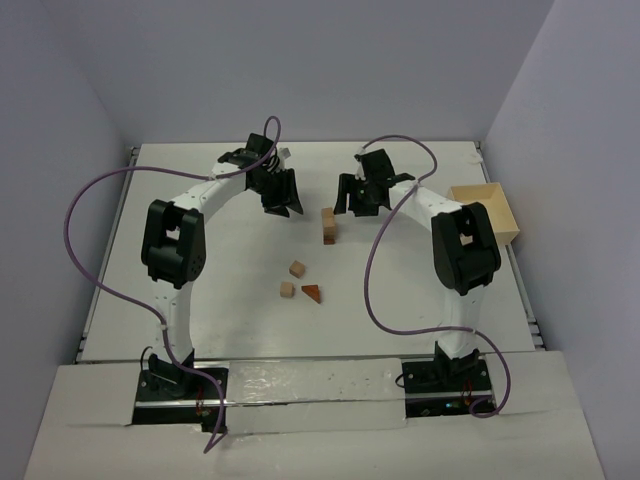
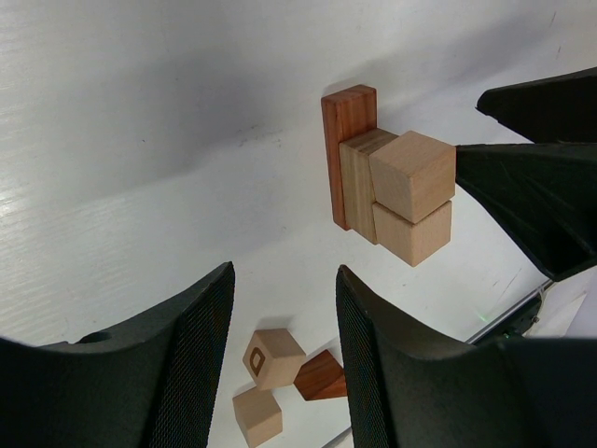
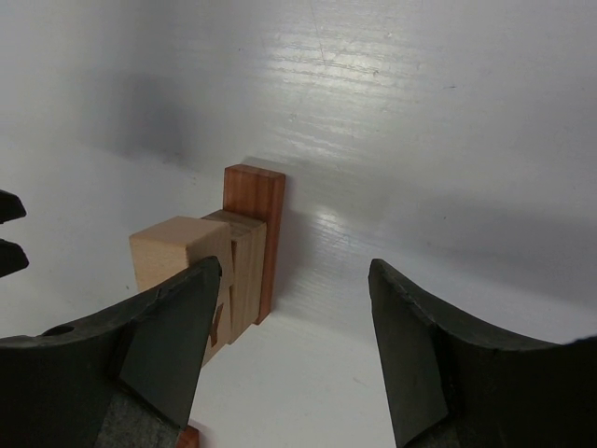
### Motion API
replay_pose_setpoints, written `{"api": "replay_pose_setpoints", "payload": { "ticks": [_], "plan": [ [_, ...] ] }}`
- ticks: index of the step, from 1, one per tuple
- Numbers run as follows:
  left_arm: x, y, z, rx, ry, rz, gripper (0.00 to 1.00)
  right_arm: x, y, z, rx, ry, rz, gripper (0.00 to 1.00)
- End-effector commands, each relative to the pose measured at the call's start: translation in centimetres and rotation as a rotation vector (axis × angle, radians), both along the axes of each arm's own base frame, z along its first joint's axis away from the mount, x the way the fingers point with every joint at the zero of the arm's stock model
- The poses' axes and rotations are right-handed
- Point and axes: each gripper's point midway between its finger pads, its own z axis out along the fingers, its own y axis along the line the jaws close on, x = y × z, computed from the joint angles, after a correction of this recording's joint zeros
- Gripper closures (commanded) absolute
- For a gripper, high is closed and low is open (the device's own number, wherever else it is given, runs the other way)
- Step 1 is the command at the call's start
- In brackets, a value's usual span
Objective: Build the wood block tower
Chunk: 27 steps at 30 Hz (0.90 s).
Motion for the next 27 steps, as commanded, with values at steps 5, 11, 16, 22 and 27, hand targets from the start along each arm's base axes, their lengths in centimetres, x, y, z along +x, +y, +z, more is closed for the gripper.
{"api": "replay_pose_setpoints", "payload": {
  "ticks": [5, 11, 16, 22, 27],
  "plan": [
    [1.0, -0.4, 1.6, -0.021, -0.04, 0.004, 0.45, -0.3, 0.3, 2.6, 0.014, -0.058, 0.014, 0.26],
    [1.1, -0.4, 1.5, -0.02, -0.041, 0.004, 0.45, -0.4, 0.3, 2.6, 0.009, -0.057, 0.012, 0.26],
    [1.1, -0.2, 1.6, -0.017, -0.044, 0.008, 0.46, -0.3, -0.3, 2.7, -0.003, -0.067, -0.005, 0.26],
    [1.1, 0.7, 2.5, -0.016, -0.07, 0.032, 0.5, 0.8, -3.8, 4.5, -0.005, -0.106, -0.081, 0.3],
    [0.7, 2.1, 3.7, -0.025, -0.101, 0.044, 0.76, 0.7, -7.7, 8.9, -0.032, -0.219, -0.102, 0.33]
  ]
}}
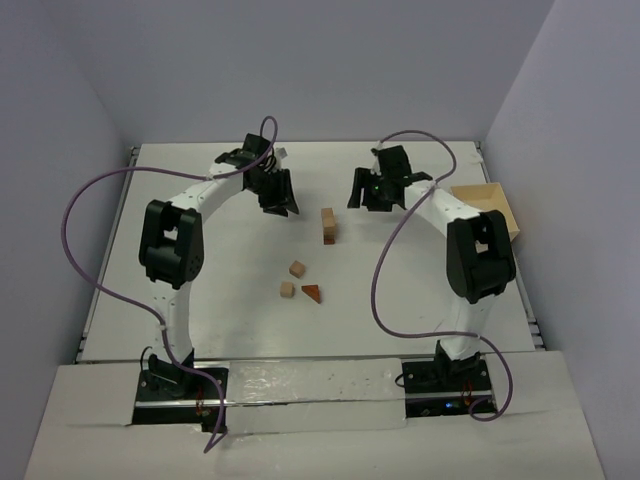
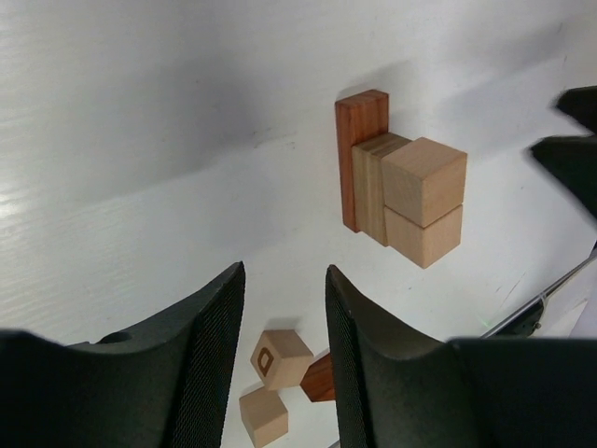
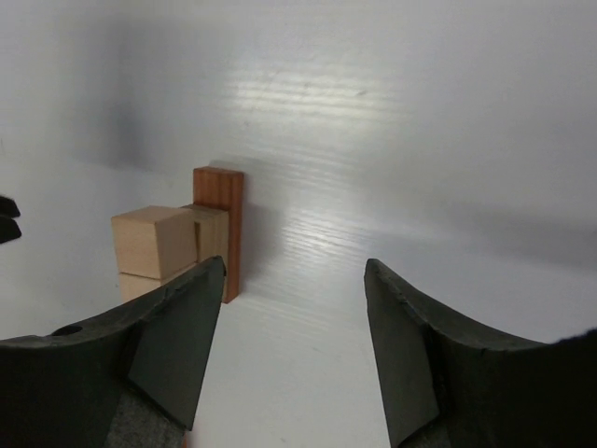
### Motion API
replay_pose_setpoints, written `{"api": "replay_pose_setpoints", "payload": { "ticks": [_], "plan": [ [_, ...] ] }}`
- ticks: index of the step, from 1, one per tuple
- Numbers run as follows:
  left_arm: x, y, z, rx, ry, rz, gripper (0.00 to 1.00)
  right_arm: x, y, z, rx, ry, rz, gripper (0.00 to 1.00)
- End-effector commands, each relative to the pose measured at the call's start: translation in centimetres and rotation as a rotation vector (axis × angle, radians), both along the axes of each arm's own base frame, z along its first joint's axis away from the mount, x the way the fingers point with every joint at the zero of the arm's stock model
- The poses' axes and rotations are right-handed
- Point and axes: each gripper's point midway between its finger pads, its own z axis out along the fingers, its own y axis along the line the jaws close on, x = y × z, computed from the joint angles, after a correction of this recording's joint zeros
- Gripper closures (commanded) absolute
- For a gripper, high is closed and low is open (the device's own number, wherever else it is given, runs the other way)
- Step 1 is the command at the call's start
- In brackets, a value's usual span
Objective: Build the wood block tower
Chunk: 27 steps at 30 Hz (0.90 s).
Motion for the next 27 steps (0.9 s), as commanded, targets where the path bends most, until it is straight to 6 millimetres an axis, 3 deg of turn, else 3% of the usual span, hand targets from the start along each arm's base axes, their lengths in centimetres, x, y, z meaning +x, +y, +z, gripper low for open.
{"api": "replay_pose_setpoints", "payload": {
  "ticks": [1, 3, 6, 9, 16, 20, 27],
  "plan": [
    [0.5, 1.1, 3.5, -0.023, -0.096, 0.022, 0.83, 0.1, -3.6, 6.1, -0.038, -0.158, -0.02, 0.34],
    [0.5, 1.3, 2.9, -0.009, -0.088, 0.025, 0.95, -0.5, -4.2, 6.1, -0.07, -0.157, -0.015, 0.35],
    [1.0, 1.1, 1.6, 0.02, -0.069, 0.029, 0.95, -0.9, -4.8, 5.5, -0.09, -0.144, -0.04, 0.35],
    [1.2, -0.1, 0.0, 0.069, -0.058, 0.0, 0.95, -1.1, -4.9, 3.7, -0.09, -0.084, -0.063, 0.35],
    [0.6, -2.5, -2.5, 0.085, -0.013, -0.067, 0.8, -1.2, -4.7, 1.8, -0.062, -0.018, -0.056, 0.36],
    [0.4, -2.9, -3.5, 0.075, 0.014, -0.081, 0.8, -1.2, -4.4, 1.4, -0.046, -0.006, -0.046, 0.35],
    [-0.1, -4.9, -3.7, 0.055, 0.02, -0.133, 0.68, -1.2, -4.2, 1.0, -0.042, 0.007, -0.043, 0.35]
  ]
}}
